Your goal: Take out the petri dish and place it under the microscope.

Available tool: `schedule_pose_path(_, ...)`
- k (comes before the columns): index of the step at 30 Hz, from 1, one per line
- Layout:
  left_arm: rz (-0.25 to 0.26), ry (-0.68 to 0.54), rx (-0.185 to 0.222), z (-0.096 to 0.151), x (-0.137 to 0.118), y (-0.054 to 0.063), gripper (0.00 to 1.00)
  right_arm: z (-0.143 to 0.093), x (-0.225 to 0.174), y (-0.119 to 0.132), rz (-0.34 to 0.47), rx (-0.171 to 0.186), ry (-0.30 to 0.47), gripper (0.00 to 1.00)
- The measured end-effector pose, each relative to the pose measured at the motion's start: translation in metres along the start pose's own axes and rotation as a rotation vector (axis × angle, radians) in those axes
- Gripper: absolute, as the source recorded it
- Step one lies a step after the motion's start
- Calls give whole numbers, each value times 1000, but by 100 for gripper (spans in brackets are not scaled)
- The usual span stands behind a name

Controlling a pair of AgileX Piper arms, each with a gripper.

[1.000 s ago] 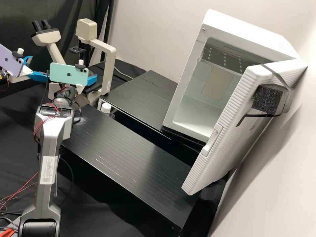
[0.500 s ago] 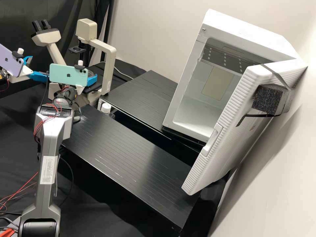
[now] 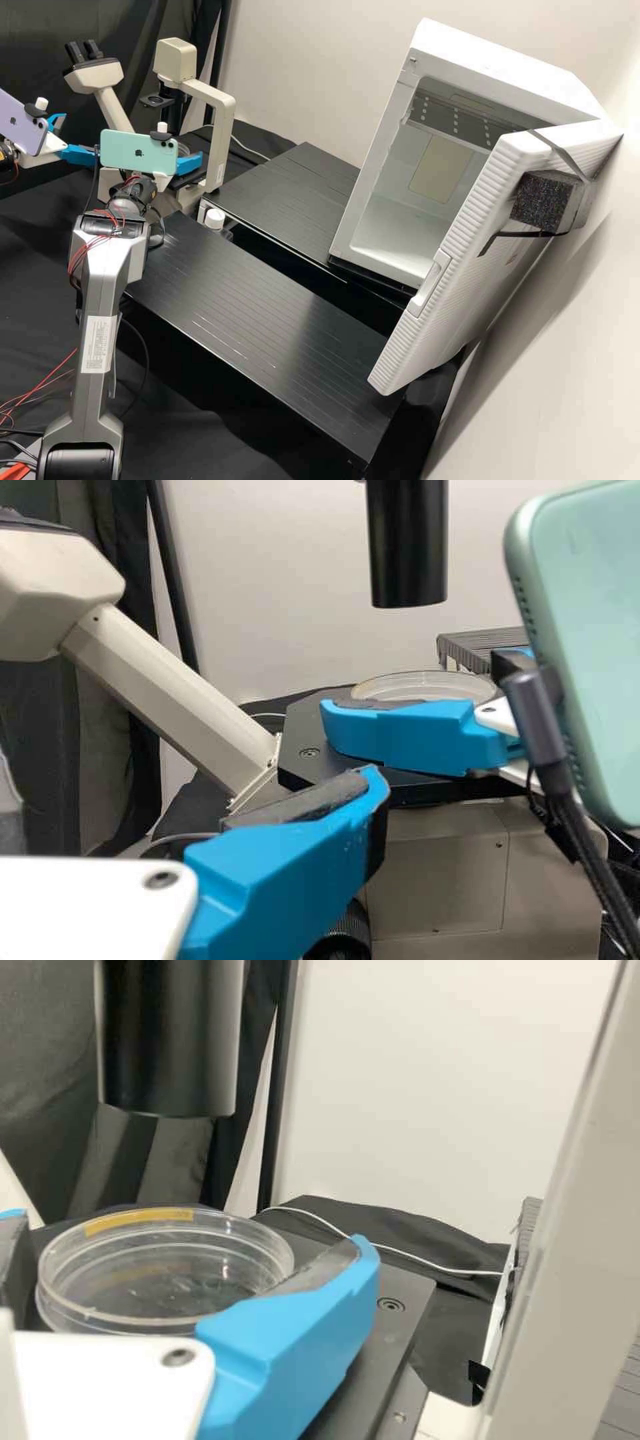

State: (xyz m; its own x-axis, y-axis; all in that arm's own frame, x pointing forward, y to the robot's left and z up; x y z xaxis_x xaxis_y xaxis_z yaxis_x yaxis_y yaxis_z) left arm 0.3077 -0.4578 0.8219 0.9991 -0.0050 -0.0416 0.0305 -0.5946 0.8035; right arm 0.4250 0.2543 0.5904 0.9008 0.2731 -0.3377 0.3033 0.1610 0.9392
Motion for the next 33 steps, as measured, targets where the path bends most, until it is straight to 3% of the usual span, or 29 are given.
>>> schedule_pose_path(12,0,0,0,0,0,0,100,2,-37,12,15,-15,4,100)
schedule_pose_path(21,0,0,0,0,0,0,100,6,-92,22,46,-49,35,100)
schedule_pose_path(33,0,0,0,0,0,0,100,11,-185,25,156,-98,123,100)
